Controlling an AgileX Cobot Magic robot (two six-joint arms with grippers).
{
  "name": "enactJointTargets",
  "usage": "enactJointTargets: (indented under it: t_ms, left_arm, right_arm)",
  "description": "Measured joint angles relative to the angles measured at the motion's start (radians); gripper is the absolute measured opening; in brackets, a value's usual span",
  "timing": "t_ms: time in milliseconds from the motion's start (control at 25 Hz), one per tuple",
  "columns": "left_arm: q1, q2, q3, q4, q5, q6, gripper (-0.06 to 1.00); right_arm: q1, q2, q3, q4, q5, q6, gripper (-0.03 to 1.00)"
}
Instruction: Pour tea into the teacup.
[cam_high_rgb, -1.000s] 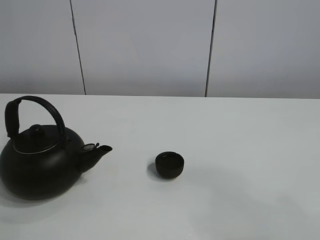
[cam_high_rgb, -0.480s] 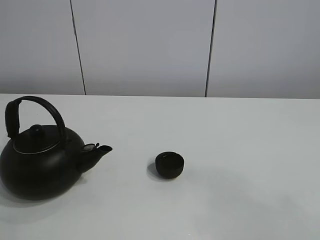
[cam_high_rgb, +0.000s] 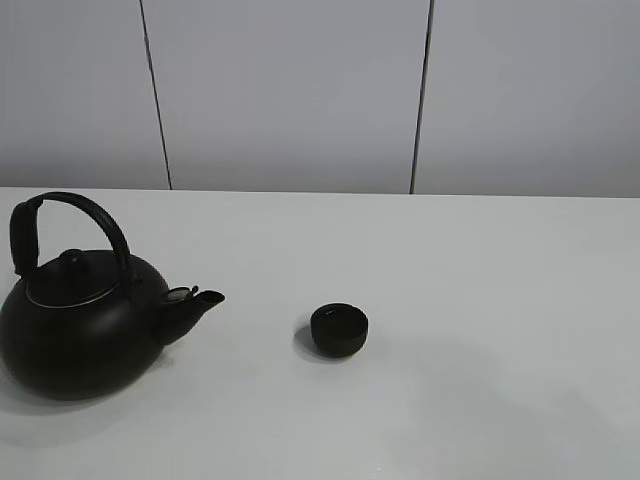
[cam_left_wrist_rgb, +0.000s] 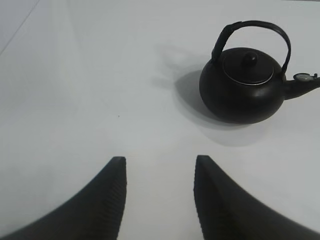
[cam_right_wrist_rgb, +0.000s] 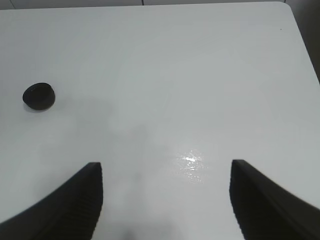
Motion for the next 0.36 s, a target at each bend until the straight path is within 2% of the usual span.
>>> enactJointTargets:
  t_ms: [200, 360]
  left_arm:
    - [-0.013, 0.0, 0.022, 0.002, -0.04, 0.0, 0.32]
    - [-0.11, 0.0, 0.022, 0.004, -0.04, 0.0, 0.32]
  right_arm:
    - [0.0, 0.0, 0.0, 0.0, 0.0, 0.0, 0.49]
    - [0.0, 0.0, 0.0, 0.0, 0.0, 0.0, 0.49]
